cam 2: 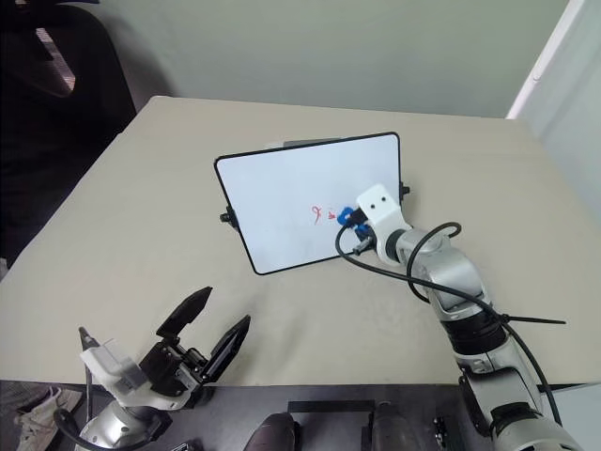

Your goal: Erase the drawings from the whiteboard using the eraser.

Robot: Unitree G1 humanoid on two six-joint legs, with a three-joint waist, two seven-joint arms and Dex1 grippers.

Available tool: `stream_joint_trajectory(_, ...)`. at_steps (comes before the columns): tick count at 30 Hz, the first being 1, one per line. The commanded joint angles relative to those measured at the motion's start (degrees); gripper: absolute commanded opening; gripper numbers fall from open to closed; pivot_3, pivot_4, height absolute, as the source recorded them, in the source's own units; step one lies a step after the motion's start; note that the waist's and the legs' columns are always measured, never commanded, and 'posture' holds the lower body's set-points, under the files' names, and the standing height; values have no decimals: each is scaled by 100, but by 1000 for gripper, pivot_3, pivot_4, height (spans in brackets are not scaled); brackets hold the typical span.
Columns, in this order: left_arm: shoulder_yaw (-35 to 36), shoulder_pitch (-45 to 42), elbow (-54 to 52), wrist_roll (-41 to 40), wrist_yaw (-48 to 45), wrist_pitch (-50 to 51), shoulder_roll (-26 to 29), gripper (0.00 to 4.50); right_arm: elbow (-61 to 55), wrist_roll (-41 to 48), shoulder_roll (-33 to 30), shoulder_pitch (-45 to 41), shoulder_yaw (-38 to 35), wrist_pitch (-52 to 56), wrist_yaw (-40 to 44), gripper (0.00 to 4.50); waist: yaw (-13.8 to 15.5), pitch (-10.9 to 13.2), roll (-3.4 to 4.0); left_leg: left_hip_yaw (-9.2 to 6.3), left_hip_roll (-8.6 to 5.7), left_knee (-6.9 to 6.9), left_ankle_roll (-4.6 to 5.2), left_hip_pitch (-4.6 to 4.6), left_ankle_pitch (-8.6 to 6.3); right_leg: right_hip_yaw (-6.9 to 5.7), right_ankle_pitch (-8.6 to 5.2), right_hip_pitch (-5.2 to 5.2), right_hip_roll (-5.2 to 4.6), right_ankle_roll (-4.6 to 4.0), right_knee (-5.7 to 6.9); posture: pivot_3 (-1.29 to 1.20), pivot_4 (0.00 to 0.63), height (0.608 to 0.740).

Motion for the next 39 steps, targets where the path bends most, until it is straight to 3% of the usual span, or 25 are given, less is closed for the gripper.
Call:
stream_joint_trajectory(1, 56, 12, -136, -54, -4, -22, 8, 4500, -279, -53, -47, -120, -30, 107, -5, 420, -10, 0, 0, 0, 0, 0, 0, 1, 0, 0, 0, -1, 1, 1, 1, 0, 150, 740)
stream_joint_trajectory(12, 1, 48, -198, 10, 26, -35, -26, 4500, 154, -96, 404, -1346, -215, -167, -108, 420, -30, 3, 5, -4, 4, -27, 4, -5, -1, 1, -1, -31, 5, 0, 0, 0, 150, 740)
stream_joint_trajectory(26, 236, -118, 41, -100, 48, 24, 13, 4500, -58, -122, 239, -264, 491, 218, 87, 420, -18, 1, 1, -2, 4, -7, -1, 3, -1, 1, -1, -7, 5, -9, 2, 0, 150, 740)
stream_joint_trajectory(39, 253, -179, -6, -113, 55, 76, 4, 4500, 693, -380, 569, -1203, -65, -175, -344, 420, -51, 2, 4, -5, 9, -15, 3, 1, 2, 2, 2, -24, 9, -7, 7, 0, 150, 740)
